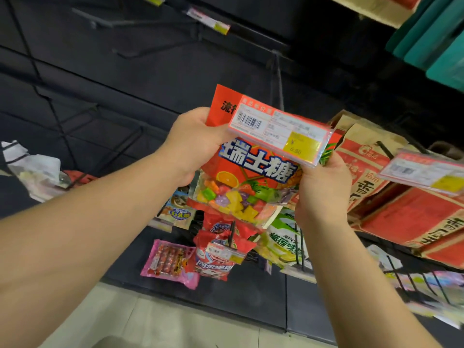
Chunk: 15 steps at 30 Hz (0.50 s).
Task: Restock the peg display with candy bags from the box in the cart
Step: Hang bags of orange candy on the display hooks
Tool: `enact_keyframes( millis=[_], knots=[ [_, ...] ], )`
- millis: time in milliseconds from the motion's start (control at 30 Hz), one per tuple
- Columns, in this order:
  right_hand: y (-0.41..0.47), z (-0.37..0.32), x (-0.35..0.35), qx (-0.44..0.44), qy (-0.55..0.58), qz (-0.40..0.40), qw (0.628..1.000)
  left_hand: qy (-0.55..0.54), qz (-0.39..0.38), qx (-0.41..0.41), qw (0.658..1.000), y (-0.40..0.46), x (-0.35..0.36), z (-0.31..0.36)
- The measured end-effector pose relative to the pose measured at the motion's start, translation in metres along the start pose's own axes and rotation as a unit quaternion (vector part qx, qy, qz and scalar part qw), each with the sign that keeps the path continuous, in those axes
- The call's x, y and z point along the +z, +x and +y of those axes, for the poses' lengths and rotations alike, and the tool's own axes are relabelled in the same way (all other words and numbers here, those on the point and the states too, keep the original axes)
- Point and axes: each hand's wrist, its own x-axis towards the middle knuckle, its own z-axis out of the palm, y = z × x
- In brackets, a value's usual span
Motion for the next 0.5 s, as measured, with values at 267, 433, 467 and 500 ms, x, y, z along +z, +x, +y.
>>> enact_keyframes(
  millis=[267, 433, 467, 500],
  knots=[
    [0.001, -0.007, -0.001, 0.034, -0.023, -0.017, 0.999, 0.023, 0.047, -0.039, 0.998, -0.010, 0.004, 0.006],
    [0.003, -0.010, 0.001, 0.039, -0.051, -0.016, 0.998, 0.020, 0.063, -0.050, 0.997, -0.018, 0.006, 0.012],
    [0.002, -0.009, 0.000, 0.041, -0.052, -0.012, 0.998, 0.031, 0.068, -0.045, 0.996, -0.019, 0.007, 0.013],
    [0.000, -0.009, -0.001, 0.047, -0.050, -0.005, 0.998, 0.044, 0.069, -0.039, 0.996, -0.020, 0.007, 0.014]
  ],
)
